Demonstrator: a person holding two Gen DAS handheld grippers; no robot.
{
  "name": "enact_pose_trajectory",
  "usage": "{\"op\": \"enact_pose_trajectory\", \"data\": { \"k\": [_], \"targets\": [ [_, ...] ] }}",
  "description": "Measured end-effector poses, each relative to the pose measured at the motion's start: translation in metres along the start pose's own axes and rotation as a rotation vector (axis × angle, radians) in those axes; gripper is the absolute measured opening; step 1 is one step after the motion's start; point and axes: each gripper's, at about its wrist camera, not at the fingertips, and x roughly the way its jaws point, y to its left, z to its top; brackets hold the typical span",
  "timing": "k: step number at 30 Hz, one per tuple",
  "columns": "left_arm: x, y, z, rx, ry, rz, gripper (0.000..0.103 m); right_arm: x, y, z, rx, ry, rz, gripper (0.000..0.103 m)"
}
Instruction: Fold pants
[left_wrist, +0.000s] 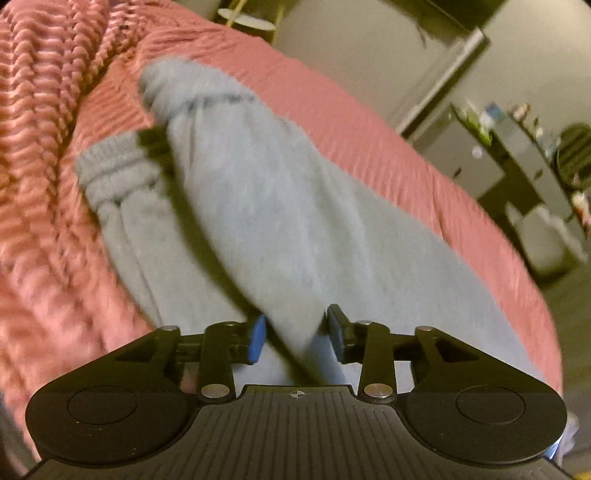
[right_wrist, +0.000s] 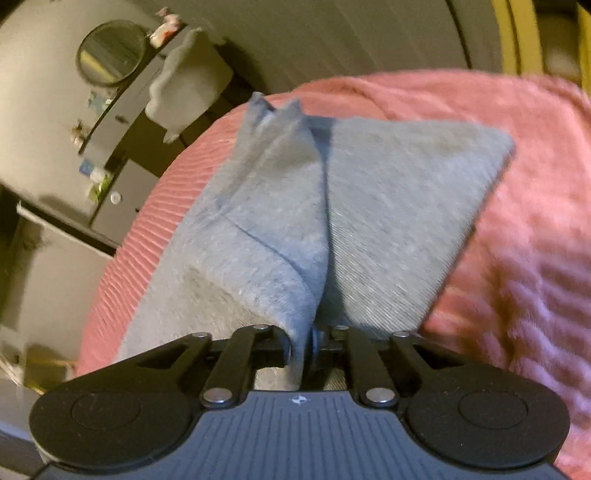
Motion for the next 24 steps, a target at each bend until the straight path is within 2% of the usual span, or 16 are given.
{"op": "enact_pose_trajectory", "data": {
  "k": [2,3,5,6,7,8,10,14,15,17,20,22,24],
  "targets": [
    [0.009,0.009,0.014,-0.062,-0.002,0.029,0.037,-0.004,0.010,0.002,-0.066,-0.034,-0.023,0.032],
    [0.010,0.016,0.018,-0.082,-0.002,0.021,0.035,-0.005,0.015,0.004,-0.097,-0.049,-0.045,0.034],
    [0.012,0.017,0.022,-0.092,-0.005,0.004,0.017,-0.005,0.024,0.008,-0.163,-0.091,-0.079,0.034],
    [0.012,0.016,0.024,-0.089,0.003,0.016,0.016,-0.006,0.025,0.008,-0.191,-0.100,-0.093,0.034],
    [0.009,0.016,0.023,-0.077,0.000,0.014,0.014,-0.004,0.028,0.010,-0.209,-0.098,-0.105,0.028],
    [0.003,0.015,0.022,-0.059,-0.011,0.005,0.013,-0.003,0.028,0.011,-0.217,-0.095,-0.110,0.013],
    [-0.013,0.010,0.020,-0.029,-0.041,-0.020,0.012,-0.013,0.028,0.014,-0.223,-0.111,-0.112,0.009],
    [-0.053,0.016,0.023,-0.045,-0.116,-0.137,0.012,-0.065,0.022,0.021,-0.181,-0.277,-0.062,0.006],
    [-0.059,0.017,0.021,-0.045,-0.124,-0.146,0.012,-0.074,0.017,0.022,-0.159,-0.299,-0.057,0.006],
    [-0.060,0.022,0.013,-0.037,-0.111,-0.124,0.012,-0.078,-0.001,0.023,-0.100,-0.283,-0.060,0.005],
    [-0.042,0.036,-0.006,-0.015,-0.037,-0.049,0.013,-0.066,-0.028,0.017,-0.067,-0.234,-0.195,0.005],
    [-0.024,0.050,-0.013,-0.053,0.032,-0.009,0.013,-0.055,-0.041,0.015,-0.054,-0.173,-0.216,0.006],
    [-0.023,0.060,-0.017,-0.101,0.030,-0.031,0.013,-0.057,-0.042,0.013,-0.053,-0.178,-0.201,0.007]
  ]
}}
